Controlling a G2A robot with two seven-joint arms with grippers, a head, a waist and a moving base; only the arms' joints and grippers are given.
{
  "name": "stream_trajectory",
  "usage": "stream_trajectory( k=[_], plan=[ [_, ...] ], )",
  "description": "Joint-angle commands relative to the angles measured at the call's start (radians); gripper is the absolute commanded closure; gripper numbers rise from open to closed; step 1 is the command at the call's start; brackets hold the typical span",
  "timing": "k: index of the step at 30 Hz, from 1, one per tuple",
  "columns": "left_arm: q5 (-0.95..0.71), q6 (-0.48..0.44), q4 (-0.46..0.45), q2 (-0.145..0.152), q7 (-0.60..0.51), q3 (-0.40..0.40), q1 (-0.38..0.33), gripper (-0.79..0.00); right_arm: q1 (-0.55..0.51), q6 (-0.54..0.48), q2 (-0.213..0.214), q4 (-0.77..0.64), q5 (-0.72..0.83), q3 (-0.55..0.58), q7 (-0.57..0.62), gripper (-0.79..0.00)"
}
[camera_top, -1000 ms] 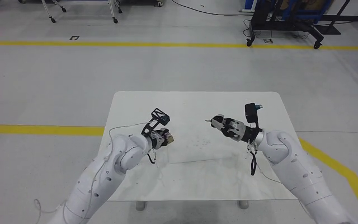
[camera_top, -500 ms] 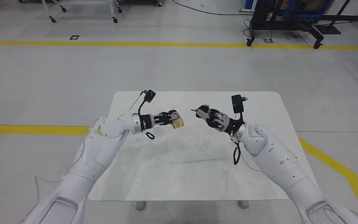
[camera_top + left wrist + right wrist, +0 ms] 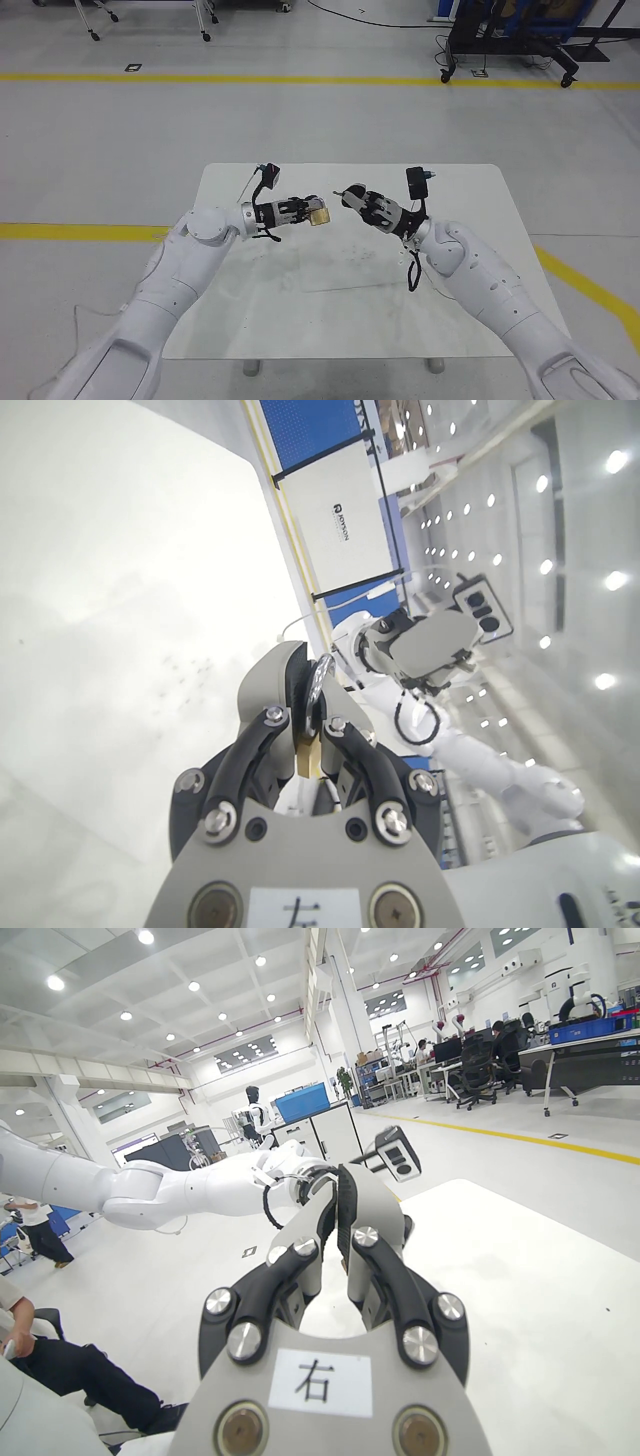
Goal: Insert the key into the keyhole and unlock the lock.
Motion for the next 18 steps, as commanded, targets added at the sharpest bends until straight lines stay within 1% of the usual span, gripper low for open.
stream_trajectory(
  k=[1,2,3,5,6,9,12,13,18],
  plan=[
    [-0.111,0.109,0.043,-0.01,-0.055,-0.002,-0.019,0.0,-0.006,0.008,-0.002,-0.008,0.012,0.008,-0.002,0.0],
    [-0.131,0.146,0.071,-0.015,-0.055,0.001,-0.031,0.0,-0.01,0.02,-0.003,-0.013,0.017,0.015,-0.01,0.0],
    [-0.17,0.202,0.097,-0.025,-0.075,0.008,-0.046,0.0,-0.019,0.029,-0.005,-0.019,0.028,0.022,-0.024,0.0],
    [-0.217,0.24,0.137,-0.039,-0.052,0.009,-0.07,0.0,-0.034,0.033,-0.008,-0.023,0.048,0.033,-0.046,0.0],
    [-0.232,0.261,0.152,-0.046,-0.062,0.016,-0.081,0.0,-0.043,0.037,-0.009,-0.023,0.063,0.038,-0.058,0.0],
    [-0.291,0.281,0.189,-0.066,-0.076,0.021,-0.105,0.0,-0.061,0.026,-0.016,-0.021,0.117,0.037,-0.065,0.0],
    [-0.385,0.287,0.219,-0.089,-0.118,0.018,-0.111,0.0,-0.055,-0.002,-0.026,0.0,0.2,0.011,-0.011,0.0],
    [-0.405,0.292,0.22,-0.093,-0.137,0.018,-0.11,0.0,-0.055,-0.002,-0.026,0.0,0.2,0.011,-0.011,0.0],
    [-0.405,0.292,0.22,-0.093,-0.137,0.018,-0.11,0.0,-0.055,-0.002,-0.026,0.0,0.2,0.011,-0.011,0.0]
  ],
)
